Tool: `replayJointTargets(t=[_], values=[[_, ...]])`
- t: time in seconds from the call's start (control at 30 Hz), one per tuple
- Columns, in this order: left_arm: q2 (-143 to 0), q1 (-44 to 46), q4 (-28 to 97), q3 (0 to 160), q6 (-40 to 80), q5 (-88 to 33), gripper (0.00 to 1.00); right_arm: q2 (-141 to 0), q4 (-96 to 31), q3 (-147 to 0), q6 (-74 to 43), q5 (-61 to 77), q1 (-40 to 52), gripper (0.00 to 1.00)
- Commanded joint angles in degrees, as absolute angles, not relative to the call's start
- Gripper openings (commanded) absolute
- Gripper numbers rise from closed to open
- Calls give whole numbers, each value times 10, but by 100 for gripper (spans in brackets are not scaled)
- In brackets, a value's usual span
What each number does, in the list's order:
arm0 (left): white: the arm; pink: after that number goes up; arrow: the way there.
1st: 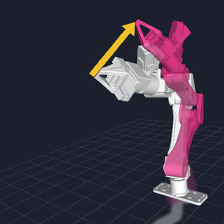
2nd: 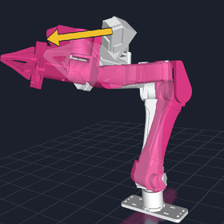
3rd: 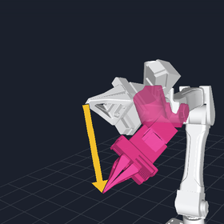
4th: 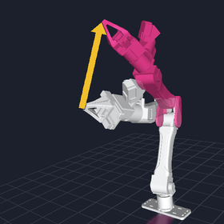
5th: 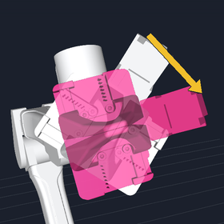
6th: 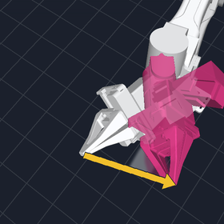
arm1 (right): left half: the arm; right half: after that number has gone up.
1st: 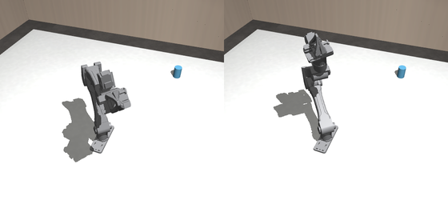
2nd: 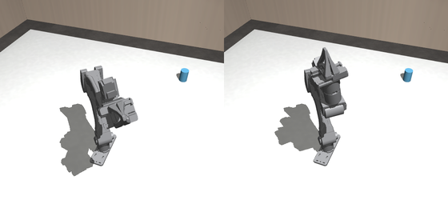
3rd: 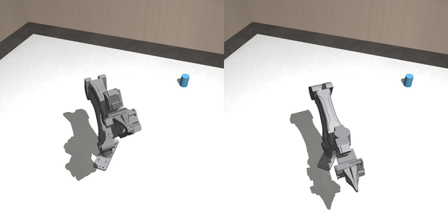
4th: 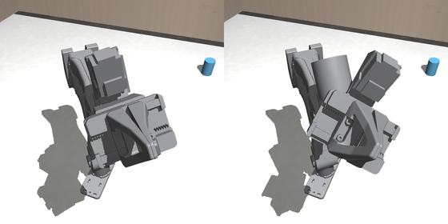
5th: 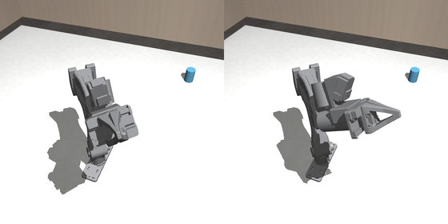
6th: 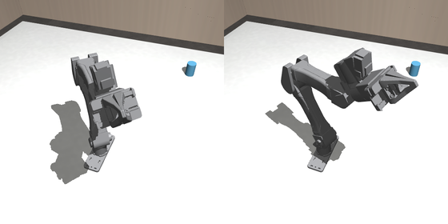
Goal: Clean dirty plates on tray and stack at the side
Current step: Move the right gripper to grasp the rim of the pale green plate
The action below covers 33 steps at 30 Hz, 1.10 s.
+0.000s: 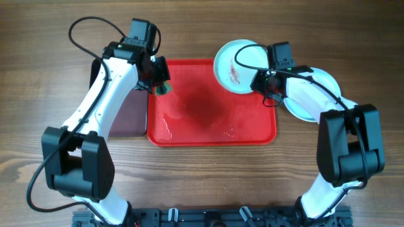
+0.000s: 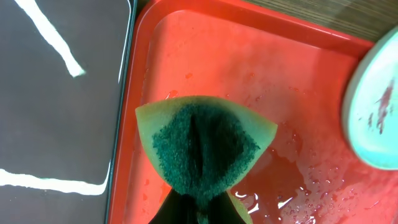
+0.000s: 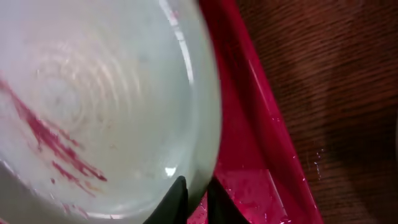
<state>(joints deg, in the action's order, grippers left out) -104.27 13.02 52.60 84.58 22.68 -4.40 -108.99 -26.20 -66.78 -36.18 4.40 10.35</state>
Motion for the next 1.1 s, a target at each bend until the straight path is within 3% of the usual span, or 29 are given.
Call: replayJointTargets(t=[0.0,0.07,0.33,0.5,0.6,0.73,0.9,1.07], values=[[-1047,129,523,844,232,-49,4,-1100,-261,-663,-357,36,104,10],[-1047,129,523,844,232,-49,4,-1100,-260,-664,-345,43,104,4],[-1047,129,525,844,232,-49,4,-1100,-345,-665,-331,136,129,4],[-1047,129,525,844,232,-49,4,-1099,-356,-665,-338,207,202,5],[-1047,129,524,844,232,-49,4,-1096,-333,-675,-280,198,208,33],[-1047,129,524,844,232,-49,4,-1096,-274,-696,-172,177,194,53],[-1047,129,525,844,232,-49,4,-1107,-175,-695,-35,148,201,60],[-1047,129,525,844,232,-49,4,-1136,-142,-695,-38,150,201,57]])
